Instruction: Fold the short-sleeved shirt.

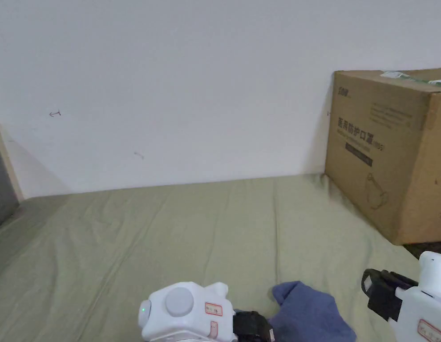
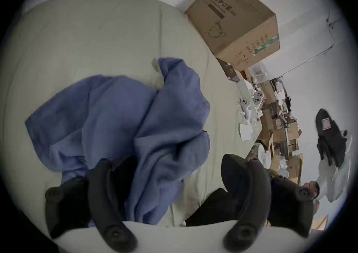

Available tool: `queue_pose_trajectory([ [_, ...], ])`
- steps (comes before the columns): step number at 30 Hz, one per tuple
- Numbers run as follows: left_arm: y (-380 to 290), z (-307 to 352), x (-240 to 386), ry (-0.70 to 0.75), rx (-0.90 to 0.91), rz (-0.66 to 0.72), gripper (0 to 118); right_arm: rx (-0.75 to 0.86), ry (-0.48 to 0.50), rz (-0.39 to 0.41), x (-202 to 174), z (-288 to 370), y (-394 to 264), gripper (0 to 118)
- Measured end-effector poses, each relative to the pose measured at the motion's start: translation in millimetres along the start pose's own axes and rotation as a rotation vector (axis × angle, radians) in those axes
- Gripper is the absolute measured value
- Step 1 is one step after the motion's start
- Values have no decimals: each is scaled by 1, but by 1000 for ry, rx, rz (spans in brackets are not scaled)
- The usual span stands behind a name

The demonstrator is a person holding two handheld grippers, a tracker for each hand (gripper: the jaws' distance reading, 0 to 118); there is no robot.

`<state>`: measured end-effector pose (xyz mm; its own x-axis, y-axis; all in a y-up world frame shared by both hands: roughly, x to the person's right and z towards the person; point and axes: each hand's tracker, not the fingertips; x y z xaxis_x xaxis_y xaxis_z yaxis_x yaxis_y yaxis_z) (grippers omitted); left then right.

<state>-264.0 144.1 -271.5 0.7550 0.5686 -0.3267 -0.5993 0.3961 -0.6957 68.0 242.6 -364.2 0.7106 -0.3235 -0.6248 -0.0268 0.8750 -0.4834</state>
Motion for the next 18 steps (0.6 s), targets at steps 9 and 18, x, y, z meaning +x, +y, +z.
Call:
queue_pose_trajectory([
  [9, -40, 153, 21, 275, 647, -259, 71, 61, -6, 15, -11, 4, 3, 0],
  [18, -53, 178, -35, 395, 582, -81, 0, 83, -3, 39, -22, -1, 4, 0],
])
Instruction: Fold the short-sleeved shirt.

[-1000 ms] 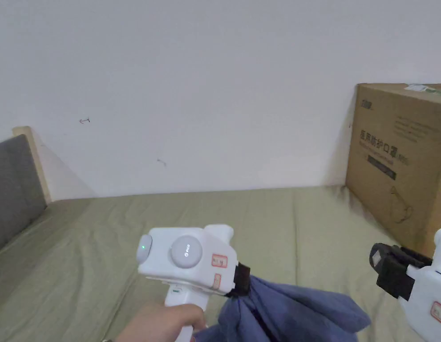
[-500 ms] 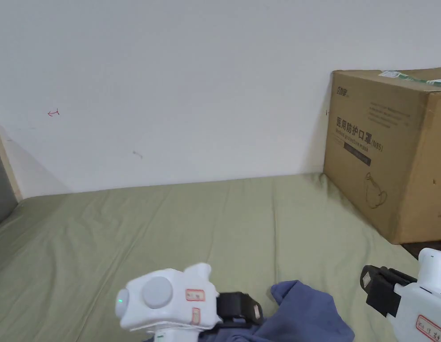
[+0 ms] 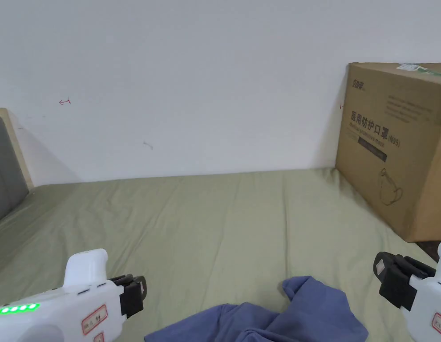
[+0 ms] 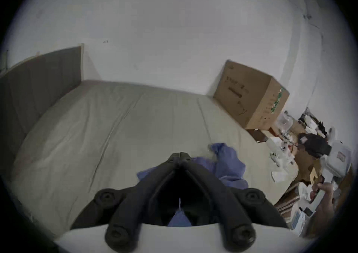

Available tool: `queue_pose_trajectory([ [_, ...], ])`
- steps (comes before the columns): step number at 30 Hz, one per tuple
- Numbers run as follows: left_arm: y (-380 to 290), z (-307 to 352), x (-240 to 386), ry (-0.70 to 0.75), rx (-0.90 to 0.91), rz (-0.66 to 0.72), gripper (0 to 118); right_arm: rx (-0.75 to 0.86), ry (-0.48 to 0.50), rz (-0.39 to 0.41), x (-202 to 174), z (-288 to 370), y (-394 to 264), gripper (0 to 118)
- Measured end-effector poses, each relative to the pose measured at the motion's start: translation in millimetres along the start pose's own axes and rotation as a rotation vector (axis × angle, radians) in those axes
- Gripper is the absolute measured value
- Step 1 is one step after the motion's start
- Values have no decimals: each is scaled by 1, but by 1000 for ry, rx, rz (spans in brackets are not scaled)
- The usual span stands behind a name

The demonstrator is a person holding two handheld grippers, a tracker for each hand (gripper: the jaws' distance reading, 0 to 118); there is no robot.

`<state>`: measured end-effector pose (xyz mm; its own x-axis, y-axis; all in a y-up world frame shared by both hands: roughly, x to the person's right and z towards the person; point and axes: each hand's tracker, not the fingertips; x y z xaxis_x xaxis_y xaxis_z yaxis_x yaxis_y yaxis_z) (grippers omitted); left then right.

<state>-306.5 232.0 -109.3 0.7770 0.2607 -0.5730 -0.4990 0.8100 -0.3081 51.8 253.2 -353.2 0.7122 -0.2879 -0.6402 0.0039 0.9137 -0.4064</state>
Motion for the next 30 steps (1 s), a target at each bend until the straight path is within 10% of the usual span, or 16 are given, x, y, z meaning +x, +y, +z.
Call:
queue_pose_trajectory([
  [4, 4, -96, -43, -19, -371, 151, 20, -28, 7, 29, 0, -12, 1, 0],
  [6, -10, -135, -58, 0, -419, 225, 107, -47, 2, 29, 1, -16, -1, 0],
  [7, -18, -155, -63, 34, -463, 215, 118, -57, 4, 22, 2, -18, -3, 0],
  [14, -62, -234, -61, 92, -559, 54, 115, -145, -48, 41, 17, -43, -20, 0],
  [17, -70, -224, -42, 174, -514, -116, 67, -200, -101, -26, 36, -56, -26, 0],
  [19, -67, -206, -44, 59, -447, -135, 5, -213, -118, -81, 51, -66, -31, 0],
  [23, -46, -155, -62, -34, -329, -19, 2, -338, -74, -141, 88, -109, -42, 0],
  [24, -42, -144, -64, -15, -313, -34, 2, -406, -74, -147, 95, -127, -45, 13],
  [27, -29, -119, -71, -32, -284, -68, 2, -725, -127, -208, 118, -198, -67, 102],
  [30, -20, -104, -73, -23, -277, -100, 2, -835, -208, -223, 133, -241, -91, 93],
])
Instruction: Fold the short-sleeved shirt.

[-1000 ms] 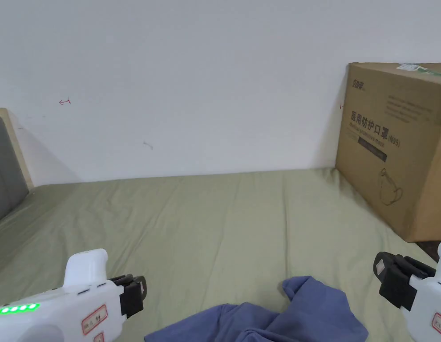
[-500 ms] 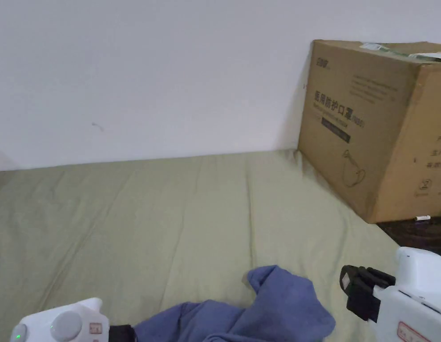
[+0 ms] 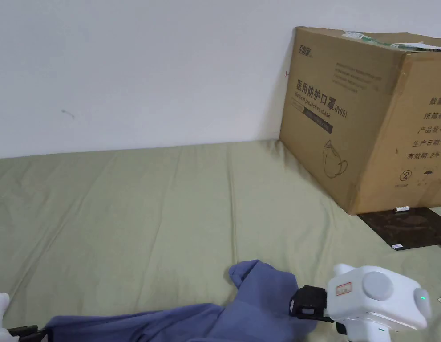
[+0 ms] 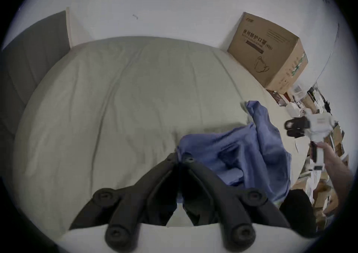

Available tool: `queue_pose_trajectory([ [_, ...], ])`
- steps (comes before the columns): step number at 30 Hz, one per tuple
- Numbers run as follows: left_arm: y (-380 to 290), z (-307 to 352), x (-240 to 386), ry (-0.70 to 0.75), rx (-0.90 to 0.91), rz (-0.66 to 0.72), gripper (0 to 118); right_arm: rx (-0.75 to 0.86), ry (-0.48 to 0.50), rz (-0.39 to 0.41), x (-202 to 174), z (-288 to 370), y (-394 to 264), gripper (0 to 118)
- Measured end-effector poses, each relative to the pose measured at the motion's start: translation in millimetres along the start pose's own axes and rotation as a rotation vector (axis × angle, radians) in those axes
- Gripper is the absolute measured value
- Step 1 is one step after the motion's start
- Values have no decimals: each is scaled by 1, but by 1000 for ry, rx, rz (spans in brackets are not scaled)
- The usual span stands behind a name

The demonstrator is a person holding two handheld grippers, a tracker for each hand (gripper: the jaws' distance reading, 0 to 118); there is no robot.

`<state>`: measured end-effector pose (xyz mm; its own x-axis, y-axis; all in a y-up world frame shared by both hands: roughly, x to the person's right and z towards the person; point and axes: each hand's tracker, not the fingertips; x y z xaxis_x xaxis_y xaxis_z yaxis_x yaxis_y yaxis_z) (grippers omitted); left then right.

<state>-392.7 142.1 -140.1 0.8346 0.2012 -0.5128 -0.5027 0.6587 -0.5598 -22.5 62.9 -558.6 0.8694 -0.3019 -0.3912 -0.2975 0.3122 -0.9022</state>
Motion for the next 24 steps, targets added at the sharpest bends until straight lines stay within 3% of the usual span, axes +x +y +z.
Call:
queue_pose_trajectory([
  [1, 0, 5, 4, 5, 6, -4, 2, -19, -14, 13, -1, -9, 2, 68],
  [2, 0, 8, 4, 9, 15, -5, 2, -32, 2, 35, -3, -12, 2, 22],
  [3, -2, 11, 4, 19, 28, 5, 2, -23, 54, 61, -6, -12, 1, 0],
  [4, -4, 14, 3, 29, 41, 30, 2, 47, 97, 84, -10, -6, -1, 0],
  [6, -7, 19, 0, 22, 62, 90, 2, 95, 68, 153, -18, 21, -11, 0],
  [8, -6, 28, -5, -6, 80, 134, 2, 125, 117, 171, -14, 49, -10, 0],
  [12, 13, 67, -12, -10, 151, 160, 2, 259, 111, 236, -12, 128, 2, 0],
  [17, 57, 127, -8, -41, 264, 88, 2, 429, 115, 301, -15, 228, 21, 0],
  [21, 91, 166, -2, -29, 349, 78, 2, 518, 152, 289, -22, 286, 38, 0],
  [24, 116, 194, 4, -20, 414, 51, 2, 594, 124, 344, -43, 328, 42, 0],
])
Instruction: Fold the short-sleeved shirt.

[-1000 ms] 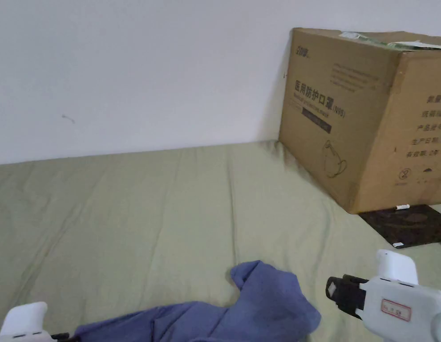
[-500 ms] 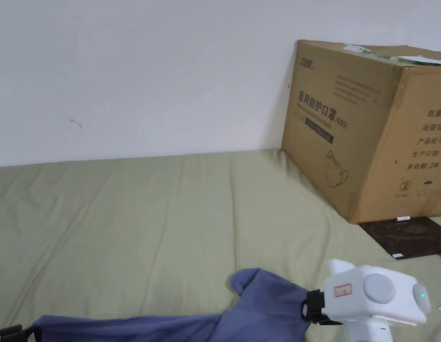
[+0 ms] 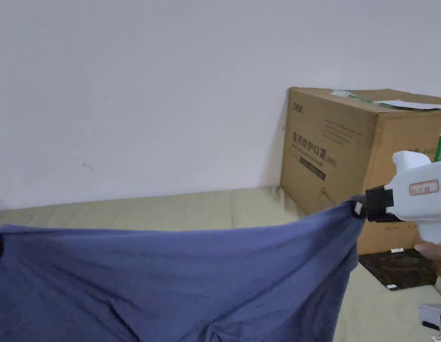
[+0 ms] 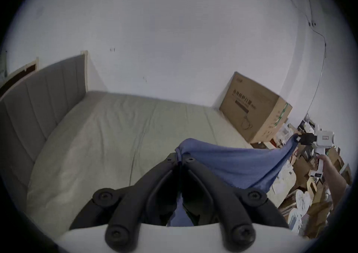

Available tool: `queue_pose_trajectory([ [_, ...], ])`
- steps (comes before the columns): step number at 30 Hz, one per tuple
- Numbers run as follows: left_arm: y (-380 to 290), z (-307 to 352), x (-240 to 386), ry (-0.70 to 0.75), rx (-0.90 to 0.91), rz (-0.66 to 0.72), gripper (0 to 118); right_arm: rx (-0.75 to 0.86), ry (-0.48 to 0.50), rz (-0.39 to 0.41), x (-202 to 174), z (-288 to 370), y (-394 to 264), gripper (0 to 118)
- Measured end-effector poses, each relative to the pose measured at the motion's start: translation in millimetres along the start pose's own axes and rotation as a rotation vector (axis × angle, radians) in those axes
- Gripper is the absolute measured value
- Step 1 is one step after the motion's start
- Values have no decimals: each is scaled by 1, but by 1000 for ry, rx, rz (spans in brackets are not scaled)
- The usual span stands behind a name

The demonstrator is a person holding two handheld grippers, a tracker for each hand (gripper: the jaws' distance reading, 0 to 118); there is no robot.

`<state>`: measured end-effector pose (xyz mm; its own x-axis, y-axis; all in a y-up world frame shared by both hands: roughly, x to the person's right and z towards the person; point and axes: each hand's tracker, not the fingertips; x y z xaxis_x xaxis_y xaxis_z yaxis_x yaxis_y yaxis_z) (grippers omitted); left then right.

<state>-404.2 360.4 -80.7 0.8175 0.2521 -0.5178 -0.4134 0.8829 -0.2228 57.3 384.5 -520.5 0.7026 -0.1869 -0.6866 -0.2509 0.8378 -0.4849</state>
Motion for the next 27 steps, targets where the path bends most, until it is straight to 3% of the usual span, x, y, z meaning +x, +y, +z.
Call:
queue_pose_trajectory([
  [8, 87, 5, 17, 29, 102, -70, 2, 116, -63, 125, -44, 16, 87, 0],
  [20, 177, -82, 12, 116, 195, -39, 2, 273, -166, 113, -78, -49, 215, 0],
  [23, 186, -102, 16, 129, 228, -25, 2, 350, -210, 161, -85, -60, 232, 0],
  [27, 186, -119, 21, 143, 277, -49, 2, 428, -239, 141, -84, -74, 234, 0],
])
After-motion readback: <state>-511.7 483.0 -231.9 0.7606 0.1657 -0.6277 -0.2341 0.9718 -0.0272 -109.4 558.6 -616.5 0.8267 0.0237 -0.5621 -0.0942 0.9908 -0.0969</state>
